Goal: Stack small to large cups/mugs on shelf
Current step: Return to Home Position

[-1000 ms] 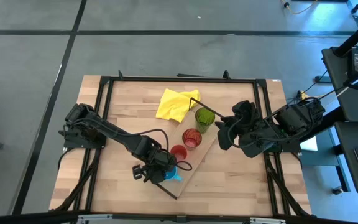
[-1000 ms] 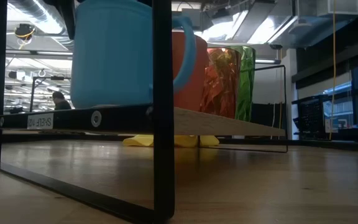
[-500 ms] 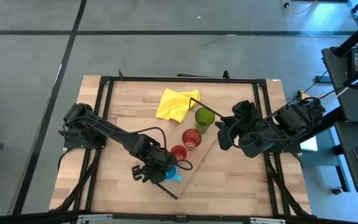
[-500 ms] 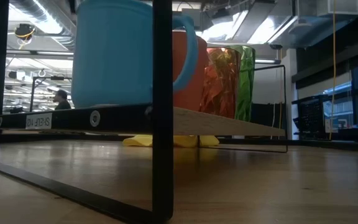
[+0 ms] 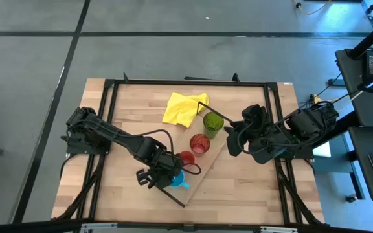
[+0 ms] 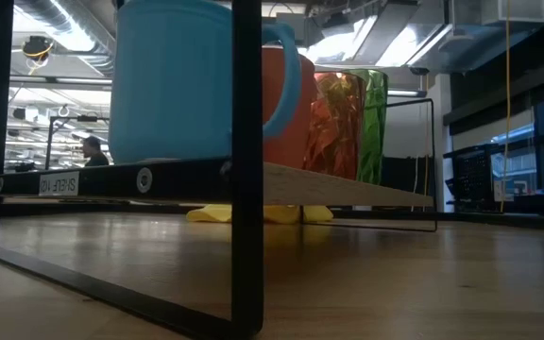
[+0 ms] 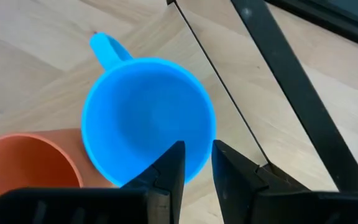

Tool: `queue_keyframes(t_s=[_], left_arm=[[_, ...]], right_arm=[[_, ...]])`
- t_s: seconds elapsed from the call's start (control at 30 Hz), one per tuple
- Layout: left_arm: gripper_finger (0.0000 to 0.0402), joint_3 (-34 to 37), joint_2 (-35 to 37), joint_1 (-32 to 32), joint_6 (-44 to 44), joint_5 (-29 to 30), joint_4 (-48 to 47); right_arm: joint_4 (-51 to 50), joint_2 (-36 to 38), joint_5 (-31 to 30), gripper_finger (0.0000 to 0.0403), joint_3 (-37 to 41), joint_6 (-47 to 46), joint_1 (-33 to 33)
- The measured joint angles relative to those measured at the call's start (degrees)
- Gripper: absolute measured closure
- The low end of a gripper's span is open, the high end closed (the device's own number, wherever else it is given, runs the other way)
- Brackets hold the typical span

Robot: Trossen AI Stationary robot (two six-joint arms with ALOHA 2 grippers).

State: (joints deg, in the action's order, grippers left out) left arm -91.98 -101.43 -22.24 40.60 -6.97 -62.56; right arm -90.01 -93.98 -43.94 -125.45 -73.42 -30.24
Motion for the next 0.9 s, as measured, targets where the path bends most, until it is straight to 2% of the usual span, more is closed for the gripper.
queue_keyframes(t_s=[0.3, 0.9], left_arm=[[0.0327, -0.01, 0.39, 1.67, -0.02, 1.86, -0.47], [0.0327, -0.04, 0.52, 8.13, 1.48, 1.47, 0.71]], right_arm=[[0.00, -0.04, 0.01, 0.0256, 0.00, 0.00, 0.00], [0.00, -0.04, 0.08, 0.0256, 0.00, 0.21, 0.00]])
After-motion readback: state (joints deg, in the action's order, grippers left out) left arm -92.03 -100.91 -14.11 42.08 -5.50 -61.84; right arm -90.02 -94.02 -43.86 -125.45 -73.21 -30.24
